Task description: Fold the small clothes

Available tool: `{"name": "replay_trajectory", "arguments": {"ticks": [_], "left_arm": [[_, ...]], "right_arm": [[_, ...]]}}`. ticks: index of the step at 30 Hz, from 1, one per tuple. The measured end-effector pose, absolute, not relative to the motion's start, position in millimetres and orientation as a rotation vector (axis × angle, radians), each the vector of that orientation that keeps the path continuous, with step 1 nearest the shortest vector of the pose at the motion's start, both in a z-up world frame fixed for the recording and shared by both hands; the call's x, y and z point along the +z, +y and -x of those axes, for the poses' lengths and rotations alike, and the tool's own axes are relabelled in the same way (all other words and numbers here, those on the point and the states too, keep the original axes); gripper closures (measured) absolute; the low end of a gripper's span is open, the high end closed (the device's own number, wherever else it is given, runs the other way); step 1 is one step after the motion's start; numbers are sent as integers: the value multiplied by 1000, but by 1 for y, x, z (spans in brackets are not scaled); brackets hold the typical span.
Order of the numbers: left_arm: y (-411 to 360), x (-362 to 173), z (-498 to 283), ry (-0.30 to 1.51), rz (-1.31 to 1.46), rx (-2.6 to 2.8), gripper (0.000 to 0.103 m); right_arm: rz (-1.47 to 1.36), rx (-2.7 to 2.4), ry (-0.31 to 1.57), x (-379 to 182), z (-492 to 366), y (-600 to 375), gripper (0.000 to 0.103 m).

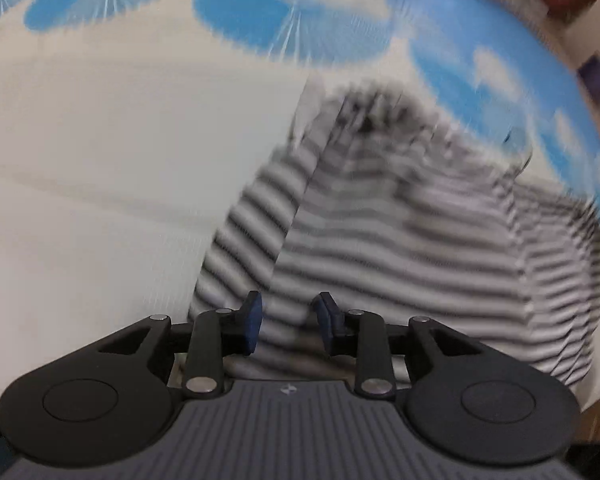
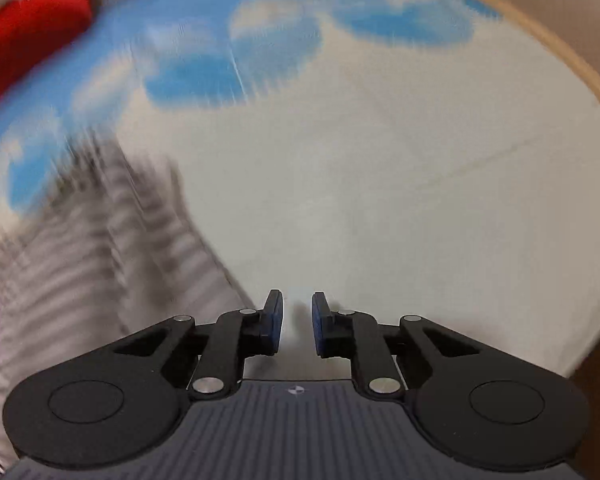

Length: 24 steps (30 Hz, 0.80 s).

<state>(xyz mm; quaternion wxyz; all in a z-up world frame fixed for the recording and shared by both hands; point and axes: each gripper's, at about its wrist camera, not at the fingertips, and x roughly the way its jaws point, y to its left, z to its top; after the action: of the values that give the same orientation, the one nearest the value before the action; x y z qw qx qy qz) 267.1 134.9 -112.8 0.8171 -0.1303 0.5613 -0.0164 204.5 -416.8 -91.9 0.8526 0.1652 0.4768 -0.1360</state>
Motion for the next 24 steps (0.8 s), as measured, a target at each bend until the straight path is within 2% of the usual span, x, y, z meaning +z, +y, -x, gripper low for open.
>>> {"name": "replay_trajectory", "arguments": {"ticks": [4, 7, 12, 15, 19, 24], "left_arm": [[137, -106, -276, 1147, 314, -41, 57], [143, -110, -283, 1171, 331, -21, 57], [157, -115, -273, 1200, 299, -11, 57], [156, -115, -266, 1206, 265, -12, 57], [154, -114, -260, 1201, 256, -19, 57], [159, -112, -251, 1201, 282, -33, 57]], "right_arm": [[-353, -106, 827, -63, -207, -396, 62], [-332, 97, 843, -63, -215, -366, 60], [-208, 321, 972, -78, -224, -312, 59], [-135, 346, 1018, -87, -227, -287, 50], [10, 240, 1131, -114, -232, -276, 49], [-60, 161, 1058, -100, -227, -284, 49]]}}
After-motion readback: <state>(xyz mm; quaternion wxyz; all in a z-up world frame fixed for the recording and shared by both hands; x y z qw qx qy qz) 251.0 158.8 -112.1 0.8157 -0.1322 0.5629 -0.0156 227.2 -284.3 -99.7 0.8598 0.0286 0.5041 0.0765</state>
